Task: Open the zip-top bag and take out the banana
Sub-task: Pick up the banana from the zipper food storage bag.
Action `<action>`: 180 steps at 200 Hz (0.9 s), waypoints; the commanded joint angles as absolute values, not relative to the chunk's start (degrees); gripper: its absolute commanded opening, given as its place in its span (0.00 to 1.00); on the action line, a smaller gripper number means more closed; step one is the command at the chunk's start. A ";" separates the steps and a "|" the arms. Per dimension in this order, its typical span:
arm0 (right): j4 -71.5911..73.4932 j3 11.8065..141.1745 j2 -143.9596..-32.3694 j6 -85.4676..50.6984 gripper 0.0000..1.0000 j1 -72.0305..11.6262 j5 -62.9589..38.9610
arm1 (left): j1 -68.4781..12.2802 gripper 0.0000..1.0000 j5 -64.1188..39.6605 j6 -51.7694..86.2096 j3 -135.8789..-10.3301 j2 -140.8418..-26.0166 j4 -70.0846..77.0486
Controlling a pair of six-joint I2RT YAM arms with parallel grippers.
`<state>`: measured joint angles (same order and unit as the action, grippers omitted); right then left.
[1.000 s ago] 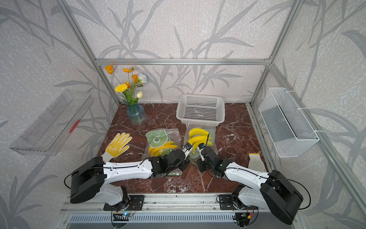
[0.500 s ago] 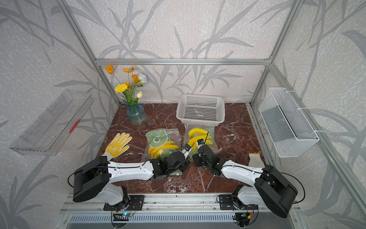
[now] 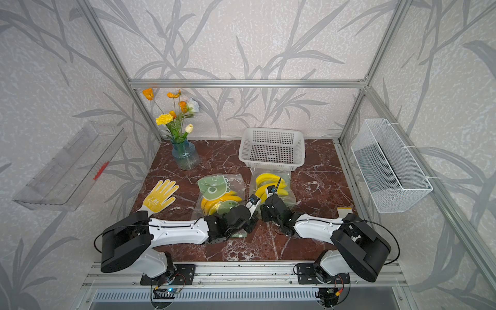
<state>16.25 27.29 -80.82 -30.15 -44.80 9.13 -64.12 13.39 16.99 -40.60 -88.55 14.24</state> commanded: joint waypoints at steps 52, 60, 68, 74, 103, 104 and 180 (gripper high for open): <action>18.94 31.81 -87.66 -27.95 0.42 -43.69 9.69 | -64.37 0.00 12.68 18.19 -39.94 -88.86 16.78; 18.66 31.99 -88.05 -28.21 0.42 -43.43 10.04 | -64.40 0.00 12.62 18.36 -39.97 -88.90 16.86; 18.74 31.98 -88.43 -28.36 0.42 -43.09 9.93 | -64.39 0.00 12.42 18.46 -40.06 -89.03 16.92; 18.58 32.03 -88.73 -28.51 0.42 -42.79 9.93 | -64.41 0.00 12.31 18.51 -40.08 -89.01 16.92; 17.45 32.43 -89.82 -29.54 0.34 -41.45 9.42 | -64.39 0.00 12.39 18.54 -39.95 -88.95 16.96; 17.42 32.43 -89.87 -29.58 0.34 -41.42 9.41 | -64.41 0.00 12.44 18.54 -39.97 -88.95 16.96; 15.24 34.11 -92.21 -29.62 0.13 -40.20 5.89 | -64.34 0.00 13.59 18.46 -39.81 -88.94 16.59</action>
<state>17.26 32.60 -91.42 -29.15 -40.82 7.27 -64.12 13.19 18.09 -40.47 -88.82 16.36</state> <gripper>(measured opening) 0.163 0.048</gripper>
